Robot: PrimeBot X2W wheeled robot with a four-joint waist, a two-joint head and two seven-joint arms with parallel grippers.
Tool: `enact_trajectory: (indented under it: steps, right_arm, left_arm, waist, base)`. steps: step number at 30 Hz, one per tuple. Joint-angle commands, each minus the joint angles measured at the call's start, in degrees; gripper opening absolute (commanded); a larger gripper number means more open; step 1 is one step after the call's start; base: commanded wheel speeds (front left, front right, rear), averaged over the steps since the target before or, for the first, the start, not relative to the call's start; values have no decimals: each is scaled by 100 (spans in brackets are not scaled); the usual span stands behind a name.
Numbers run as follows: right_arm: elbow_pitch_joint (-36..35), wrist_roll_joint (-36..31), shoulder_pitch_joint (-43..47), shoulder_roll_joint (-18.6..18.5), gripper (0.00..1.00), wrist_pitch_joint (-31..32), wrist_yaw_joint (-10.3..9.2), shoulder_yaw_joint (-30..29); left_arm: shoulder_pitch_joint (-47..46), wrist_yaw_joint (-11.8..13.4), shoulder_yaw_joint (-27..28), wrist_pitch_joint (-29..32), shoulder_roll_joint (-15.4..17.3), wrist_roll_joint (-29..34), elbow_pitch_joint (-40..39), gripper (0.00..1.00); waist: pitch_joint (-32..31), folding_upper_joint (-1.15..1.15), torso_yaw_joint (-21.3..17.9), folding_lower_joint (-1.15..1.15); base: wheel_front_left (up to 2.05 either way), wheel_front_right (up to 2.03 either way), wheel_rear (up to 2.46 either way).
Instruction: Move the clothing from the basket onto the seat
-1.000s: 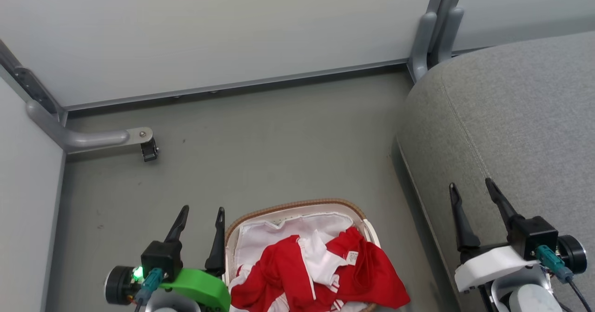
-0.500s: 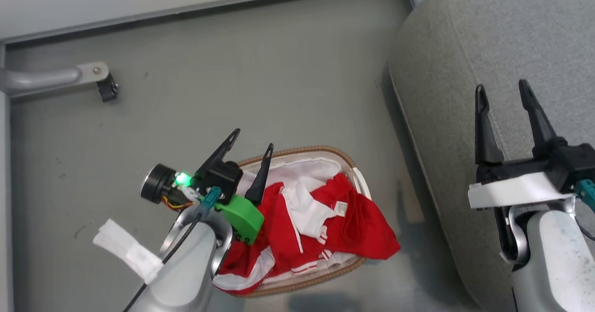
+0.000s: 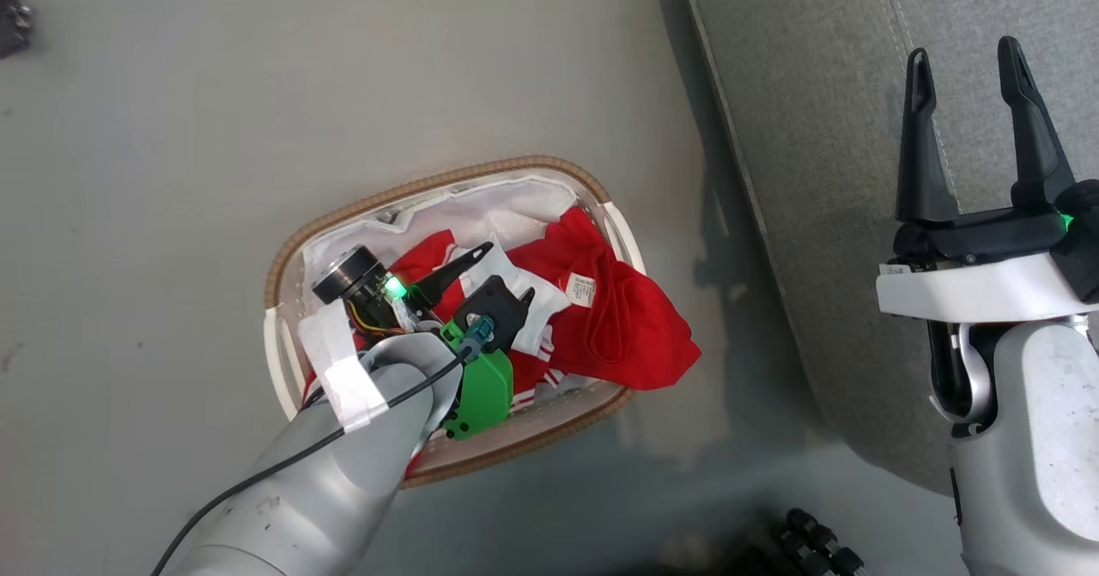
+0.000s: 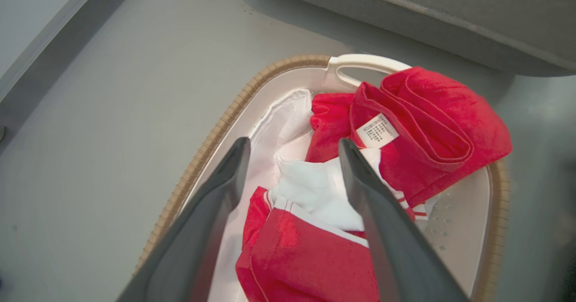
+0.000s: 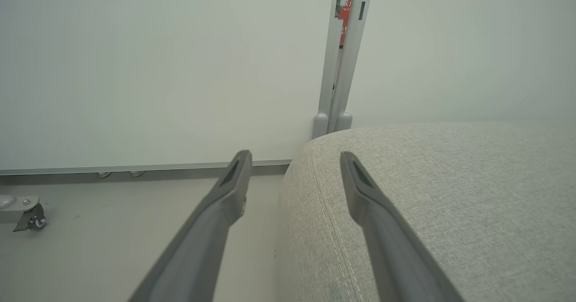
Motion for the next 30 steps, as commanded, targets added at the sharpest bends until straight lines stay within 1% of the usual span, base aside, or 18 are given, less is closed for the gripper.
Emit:
enact_trajectory:
  steps: [1,6,11,14,19,24,25,26,27,28,29,30]
  right_arm:
    - [-43,71,-102,-12,100,-27,-2,7]
    - [-80,219,-180,-11,100,-27,-2,88]
    - [-108,368,-250,-11,100,-27,-2,136]
    - [-124,438,-308,-11,100,-26,-3,131]
    - [-121,512,-315,-11,100,-27,-3,96]
    - [-61,538,-317,-12,100,-27,-2,80]
    - [-52,540,-325,-12,100,-26,-3,80]
    - [-48,541,-331,-12,100,-27,-3,83]
    - [-40,539,-345,-12,100,-27,-3,95]
    - [-37,533,-357,-12,100,-27,-3,105]
    - [-32,520,-366,-13,100,-27,-3,113]
    - [-30,511,-368,-13,100,-26,-3,117]
  left_arm:
    - [-163,-14,-147,15,19,-57,93,100]
    - [-329,-15,-761,95,-6,-329,379,100]
    - [-457,-15,-1104,259,-6,-563,571,100]
    - [-576,4,-1105,371,-4,-668,814,100]
    - [-759,277,-1015,386,-8,-743,1164,100]
    - [-812,427,-914,372,8,-886,1356,100]
    - [-821,445,-884,361,15,-935,1384,91]
    - [-824,452,-862,353,17,-966,1405,63]
    - [-827,459,-833,339,21,-1008,1425,46]
    - [-830,458,-811,326,25,-1044,1437,34]
    - [-827,449,-786,306,27,-1079,1450,20]
    - [-820,436,-771,295,27,-1097,1456,0]
  waist:
    - [699,0,-517,-1]
    - [980,0,-677,-1]
    - [1175,0,-812,-1]
    - [1282,0,-865,-1]
    - [1375,0,-888,-1]
    - [1381,0,-838,-1]
    - [1373,0,-821,-1]
    - [1365,0,-806,-1]
    - [1354,0,-787,-1]
    - [1345,0,-772,-1]
    - [1330,0,-754,-1]
    - [1317,0,-740,-1]
  base:
    - [0,0,0]
    - [0,0,0]
    - [0,0,0]
    - [0,0,0]
    - [0,0,0]
    - [0,0,0]
    - [0,0,0]
    - [0,0,0]
    - [0,0,0]
    - [0,0,0]
    - [0,0,0]
    - [0,0,0]
